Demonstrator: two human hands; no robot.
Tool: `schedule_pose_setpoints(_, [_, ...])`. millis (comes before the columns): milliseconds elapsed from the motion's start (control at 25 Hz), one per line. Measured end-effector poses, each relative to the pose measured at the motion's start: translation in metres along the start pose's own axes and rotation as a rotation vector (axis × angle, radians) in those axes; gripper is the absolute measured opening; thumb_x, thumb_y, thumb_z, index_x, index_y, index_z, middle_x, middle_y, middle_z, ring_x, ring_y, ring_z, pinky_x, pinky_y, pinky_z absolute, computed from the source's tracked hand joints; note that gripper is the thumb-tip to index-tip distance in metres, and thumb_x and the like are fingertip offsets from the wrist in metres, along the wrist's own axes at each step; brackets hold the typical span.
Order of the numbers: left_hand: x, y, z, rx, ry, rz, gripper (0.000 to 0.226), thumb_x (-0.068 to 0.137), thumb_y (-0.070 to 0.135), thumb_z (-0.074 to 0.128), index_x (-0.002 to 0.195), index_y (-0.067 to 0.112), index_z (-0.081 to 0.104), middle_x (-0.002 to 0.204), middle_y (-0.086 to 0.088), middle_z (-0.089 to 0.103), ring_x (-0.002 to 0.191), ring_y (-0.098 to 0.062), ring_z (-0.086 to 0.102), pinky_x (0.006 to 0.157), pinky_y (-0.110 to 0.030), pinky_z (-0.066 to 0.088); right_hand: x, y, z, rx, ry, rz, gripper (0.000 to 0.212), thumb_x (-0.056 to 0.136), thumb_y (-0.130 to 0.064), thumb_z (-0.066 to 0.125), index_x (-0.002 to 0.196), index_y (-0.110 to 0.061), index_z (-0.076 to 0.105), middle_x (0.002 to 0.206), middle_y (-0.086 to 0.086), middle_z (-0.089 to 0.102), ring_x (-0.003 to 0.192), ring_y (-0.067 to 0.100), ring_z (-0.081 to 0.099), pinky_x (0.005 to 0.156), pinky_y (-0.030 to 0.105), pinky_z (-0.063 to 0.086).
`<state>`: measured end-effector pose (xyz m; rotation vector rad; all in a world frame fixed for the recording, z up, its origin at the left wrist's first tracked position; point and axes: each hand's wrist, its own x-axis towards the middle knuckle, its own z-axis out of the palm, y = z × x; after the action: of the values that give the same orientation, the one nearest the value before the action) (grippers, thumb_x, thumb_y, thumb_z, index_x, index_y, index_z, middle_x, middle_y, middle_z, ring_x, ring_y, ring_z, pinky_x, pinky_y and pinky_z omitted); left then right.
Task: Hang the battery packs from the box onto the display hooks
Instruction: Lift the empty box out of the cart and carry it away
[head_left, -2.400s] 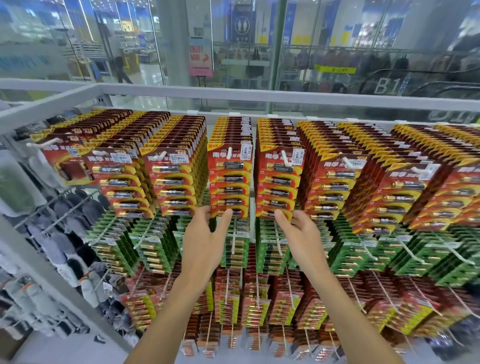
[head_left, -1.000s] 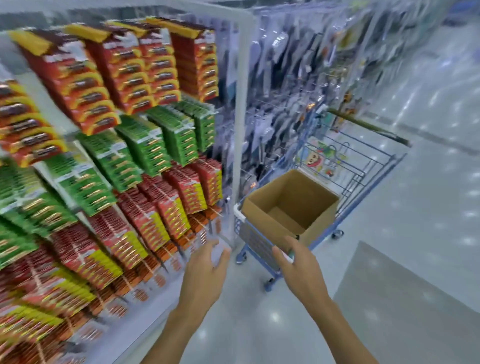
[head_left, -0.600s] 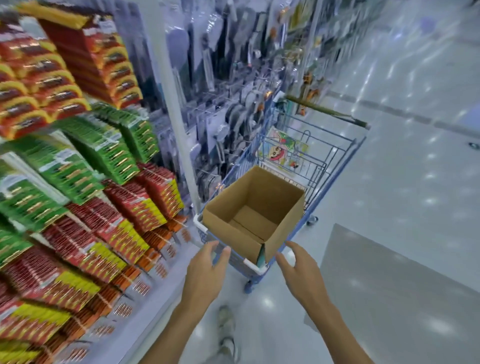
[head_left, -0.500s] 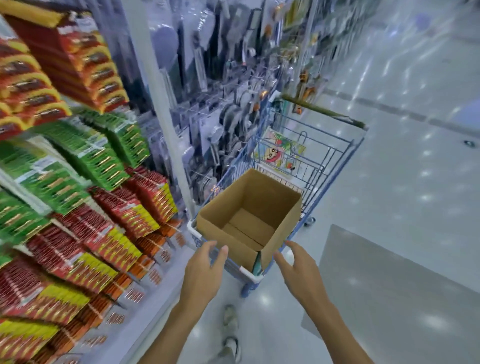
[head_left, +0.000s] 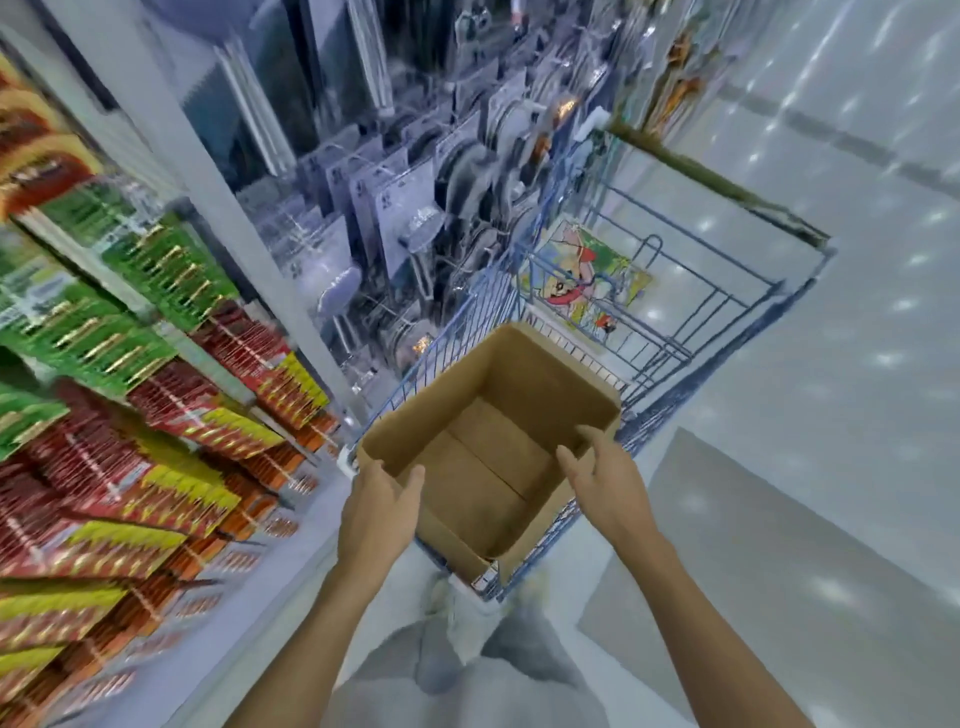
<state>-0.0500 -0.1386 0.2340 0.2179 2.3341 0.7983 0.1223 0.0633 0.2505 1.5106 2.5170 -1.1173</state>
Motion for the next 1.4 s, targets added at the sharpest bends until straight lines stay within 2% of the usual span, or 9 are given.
schedule_pose_setpoints(240, [0.022,0.006,0.049,-0.055,0.045,-0.418,0.097,0.098,0.06,0.054,0.162,0.003,0.009,0.164,-0.02,0.031,0.145,-0.041,0.041,0.118,-0.051,0.038,0.125,0.017,-0.001,-0.131,-0.177,-0.008,0.062,0.102,-0.037,0.058,0.154,-0.009,0.039,0.151,0.014,0.051,0.138,0.035,0.049,0.112,0.048,0.043])
schedule_pose_setpoints(360, [0.033,0.006,0.074,-0.112,0.044,-0.522,0.093,0.099,0.062,0.052,0.163,0.01,0.01,0.164,-0.015,0.035,0.143,-0.04,0.045,0.117,-0.051,0.04,0.18,0.025,0.008,-0.256,-0.204,-0.055,0.07,0.1,-0.035,0.06,0.157,-0.006,0.032,0.156,0.017,0.044,0.143,0.039,0.042,0.117,0.05,0.039])
schedule_pose_setpoints(480, [0.043,0.011,0.097,-0.205,0.108,-0.545,0.082,0.101,0.056,0.053,0.163,0.022,0.013,0.163,-0.009,0.039,0.141,-0.04,0.048,0.115,-0.053,0.04,0.221,0.035,0.02,-0.351,-0.237,-0.143,0.08,0.098,-0.038,0.061,0.161,-0.01,0.021,0.164,0.014,0.032,0.151,0.034,0.031,0.122,0.051,0.032])
schedule_pose_setpoints(560, [0.052,0.011,0.106,-0.253,0.168,-0.591,0.079,0.101,0.053,0.055,0.162,0.023,0.014,0.16,-0.01,0.043,0.139,-0.042,0.049,0.114,-0.054,0.042,0.245,0.04,0.029,-0.371,-0.287,-0.13,0.079,0.097,-0.04,0.062,0.16,-0.016,0.022,0.162,0.012,0.037,0.148,0.034,0.038,0.118,0.053,0.037])
schedule_pose_setpoints(720, [0.058,0.0,0.115,-0.307,0.262,-0.637,0.059,0.103,0.035,0.057,0.154,0.018,0.032,0.147,-0.015,0.055,0.129,-0.044,0.055,0.109,-0.053,0.046,0.265,0.052,0.044,-0.331,-0.353,-0.093,0.059,0.099,-0.032,0.062,0.15,-0.017,0.036,0.136,0.017,0.062,0.121,0.04,0.062,0.1,0.055,0.052])
schedule_pose_setpoints(960, [0.053,-0.008,0.119,-0.265,0.234,-0.688,0.039,0.097,0.007,0.055,0.136,0.008,0.053,0.119,-0.016,0.065,0.11,-0.038,0.063,0.085,-0.041,0.052,0.28,0.068,0.044,-0.319,-0.404,-0.116,0.027,0.105,-0.019,0.054,0.123,0.001,0.06,0.107,0.025,0.068,0.102,0.043,0.065,0.085,0.045,0.05])
schedule_pose_setpoints(1120, [0.051,0.002,0.102,-0.248,0.262,-0.64,0.029,0.097,0.004,0.053,0.125,0.006,0.058,0.103,-0.01,0.063,0.093,-0.031,0.064,0.071,-0.034,0.056,0.281,0.053,0.027,-0.276,-0.417,-0.141,0.026,0.104,-0.016,0.054,0.121,0.002,0.063,0.102,0.024,0.07,0.092,0.041,0.066,0.076,0.042,0.053])
schedule_pose_setpoints(1200, [0.042,0.011,0.088,-0.227,0.285,-0.604,0.022,0.097,0.003,0.052,0.118,0.007,0.057,0.099,-0.008,0.062,0.084,-0.025,0.06,0.059,-0.027,0.048,0.277,0.038,0.01,-0.261,-0.398,-0.178,0.023,0.104,-0.016,0.054,0.12,-0.001,0.063,0.095,0.018,0.067,0.087,0.038,0.064,0.073,0.038,0.049])
schedule_pose_setpoints(1400, [0.005,0.026,0.042,-0.235,0.311,-0.561,0.017,0.097,0.007,0.05,0.112,0.009,0.057,0.096,-0.009,0.063,0.079,-0.021,0.058,0.057,-0.027,0.041,0.244,0.004,-0.037,-0.278,-0.392,-0.275,0.02,0.103,-0.015,0.056,0.115,-0.001,0.064,0.087,0.014,0.065,0.085,0.036,0.065,0.071,0.036,0.049])
